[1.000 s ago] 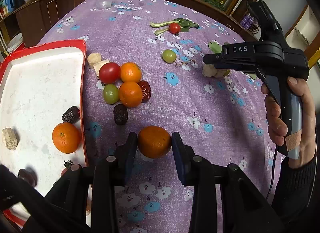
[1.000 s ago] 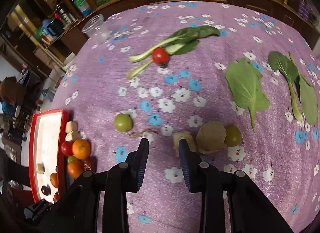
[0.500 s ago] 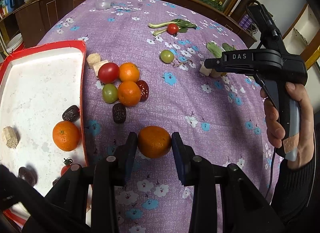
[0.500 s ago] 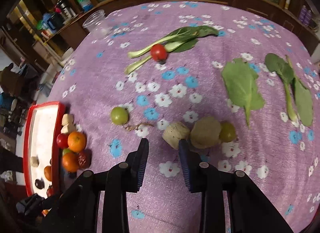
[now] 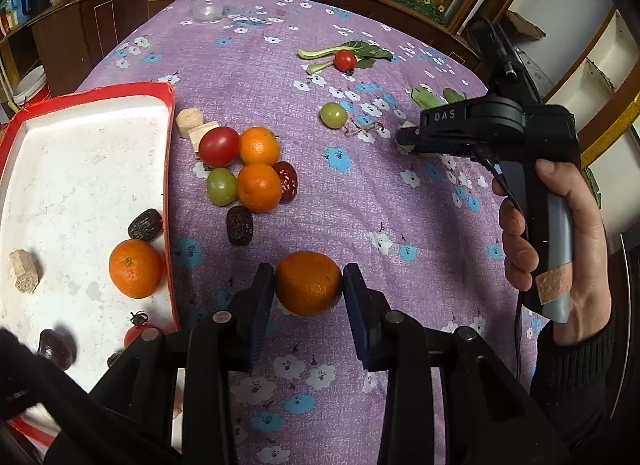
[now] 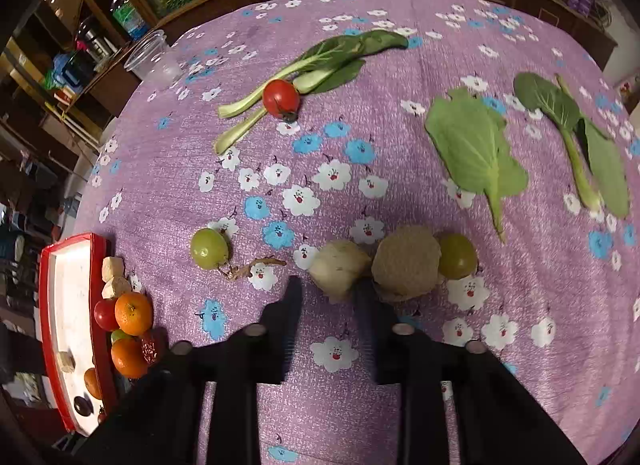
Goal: Organize fruits
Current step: 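Grasp the round white chunk with the right tool while the left tool holds the orange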
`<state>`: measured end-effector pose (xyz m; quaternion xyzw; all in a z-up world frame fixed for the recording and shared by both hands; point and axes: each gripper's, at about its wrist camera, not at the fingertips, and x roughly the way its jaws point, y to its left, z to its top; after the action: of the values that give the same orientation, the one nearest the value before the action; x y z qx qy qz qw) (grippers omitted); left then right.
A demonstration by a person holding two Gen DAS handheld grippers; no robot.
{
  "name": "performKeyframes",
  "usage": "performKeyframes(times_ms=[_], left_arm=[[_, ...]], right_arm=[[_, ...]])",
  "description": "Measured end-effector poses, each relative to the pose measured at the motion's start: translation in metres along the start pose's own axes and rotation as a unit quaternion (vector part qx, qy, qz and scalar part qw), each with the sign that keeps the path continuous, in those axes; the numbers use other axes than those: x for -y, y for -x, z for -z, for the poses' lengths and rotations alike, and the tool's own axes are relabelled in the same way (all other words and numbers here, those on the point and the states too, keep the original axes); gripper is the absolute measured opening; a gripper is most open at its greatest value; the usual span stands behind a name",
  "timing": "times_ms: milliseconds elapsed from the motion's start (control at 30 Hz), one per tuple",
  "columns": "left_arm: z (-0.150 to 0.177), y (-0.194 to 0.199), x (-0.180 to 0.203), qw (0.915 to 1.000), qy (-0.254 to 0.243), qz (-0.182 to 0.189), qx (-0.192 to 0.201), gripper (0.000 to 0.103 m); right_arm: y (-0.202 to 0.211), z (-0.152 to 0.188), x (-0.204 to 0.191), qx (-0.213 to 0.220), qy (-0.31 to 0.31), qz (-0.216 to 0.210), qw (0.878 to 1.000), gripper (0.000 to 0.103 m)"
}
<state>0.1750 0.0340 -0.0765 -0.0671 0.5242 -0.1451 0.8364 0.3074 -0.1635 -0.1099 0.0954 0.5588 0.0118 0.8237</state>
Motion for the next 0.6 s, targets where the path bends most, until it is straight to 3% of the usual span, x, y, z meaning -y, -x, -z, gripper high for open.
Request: performKeyframes(times_ms=[167,300,467,567,600], left_arm=[[0.002,0.002,-0.001,1.0000,0.004,-0.002,0.001,0.032],[0.008,0.010,-0.001,1.0000,0.006,-0.004,0.004,0.032],[0.018,0.022,-0.001,0.9999,0.009,-0.007,0.008,0.033],[0.024,0.027,-0.001,0.9998,0.011,-0.009,0.011,0.033],[0.025,0.028,-0.001,0.9998,0.012,-0.009,0.011,0.033]], right_arm=[[0.008,0.010,0.005,0.006,-0.006,-0.023,1.000,0.014],[0.027,0.024,0.002,0.017,0.004,-0.040,0.999,0.000],[0.045,0.038,0.001,0.022,0.007,-0.057,0.998,0.000],[0.051,0.039,0.010,0.025,-0.012,-0.070,0.997,0.010],[0.052,0.037,0.014,0.029,-0.020,-0.071,0.997,0.023]])
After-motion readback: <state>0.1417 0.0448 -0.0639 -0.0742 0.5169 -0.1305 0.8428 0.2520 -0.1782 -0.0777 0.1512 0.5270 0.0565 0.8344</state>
